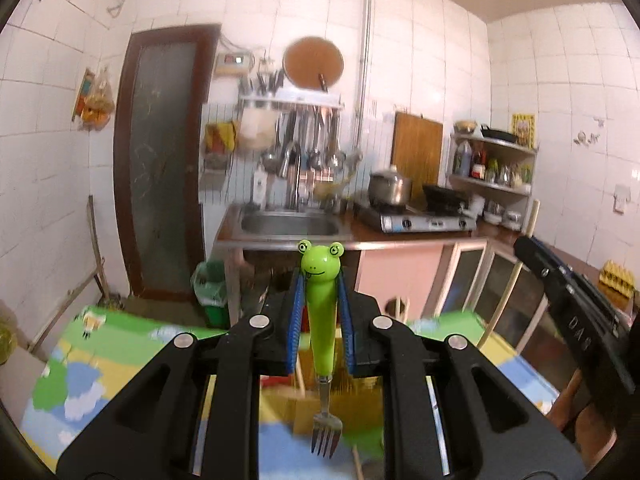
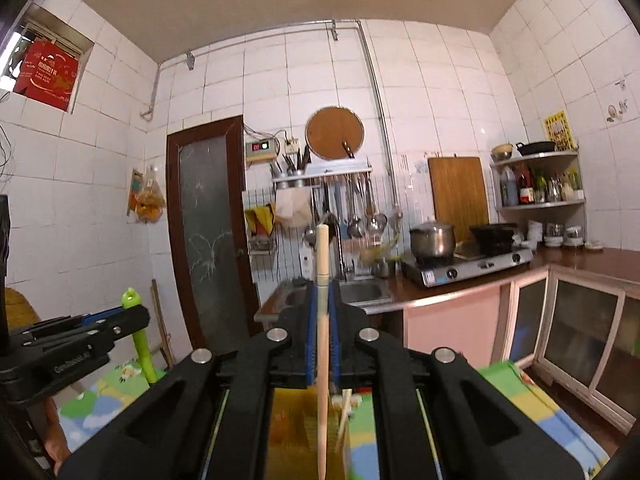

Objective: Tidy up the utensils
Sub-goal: 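Lift the frog fork and chopstick and lower both into the yellow holder, then open both tools to release the fork and chopstick into the holder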

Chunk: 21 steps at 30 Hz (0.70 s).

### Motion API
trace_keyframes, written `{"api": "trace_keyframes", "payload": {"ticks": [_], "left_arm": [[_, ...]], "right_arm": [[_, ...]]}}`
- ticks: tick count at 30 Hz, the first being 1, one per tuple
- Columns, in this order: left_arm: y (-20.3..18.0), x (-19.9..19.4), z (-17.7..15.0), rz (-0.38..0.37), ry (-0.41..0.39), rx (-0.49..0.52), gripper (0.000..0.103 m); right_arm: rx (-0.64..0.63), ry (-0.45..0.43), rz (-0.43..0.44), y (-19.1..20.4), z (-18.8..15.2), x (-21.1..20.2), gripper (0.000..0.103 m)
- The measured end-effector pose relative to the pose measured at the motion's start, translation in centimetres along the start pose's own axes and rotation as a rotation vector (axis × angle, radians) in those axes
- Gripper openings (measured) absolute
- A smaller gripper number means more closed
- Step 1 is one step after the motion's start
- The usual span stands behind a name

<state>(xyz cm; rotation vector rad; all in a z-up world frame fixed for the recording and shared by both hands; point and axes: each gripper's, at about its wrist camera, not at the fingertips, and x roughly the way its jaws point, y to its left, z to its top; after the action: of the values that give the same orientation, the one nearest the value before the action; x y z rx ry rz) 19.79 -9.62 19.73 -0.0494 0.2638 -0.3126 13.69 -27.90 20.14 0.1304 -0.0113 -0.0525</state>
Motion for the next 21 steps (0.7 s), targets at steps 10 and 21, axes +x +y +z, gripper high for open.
{"api": "trace_keyframes", "payload": {"ticks": [10, 21], "left_arm": [[-0.6, 9.6, -1.3, 0.013, 0.034, -0.004, 0.015], [2.2, 14.4, -7.9, 0.019, 0.235, -0.062, 0.014]], "right_arm": [[0.012, 0.058, -0.013, 0.0, -2.7, 7.8, 0.006], [0.004, 0.313, -0.051, -2.1, -10.2, 11.1, 0.007]]}}
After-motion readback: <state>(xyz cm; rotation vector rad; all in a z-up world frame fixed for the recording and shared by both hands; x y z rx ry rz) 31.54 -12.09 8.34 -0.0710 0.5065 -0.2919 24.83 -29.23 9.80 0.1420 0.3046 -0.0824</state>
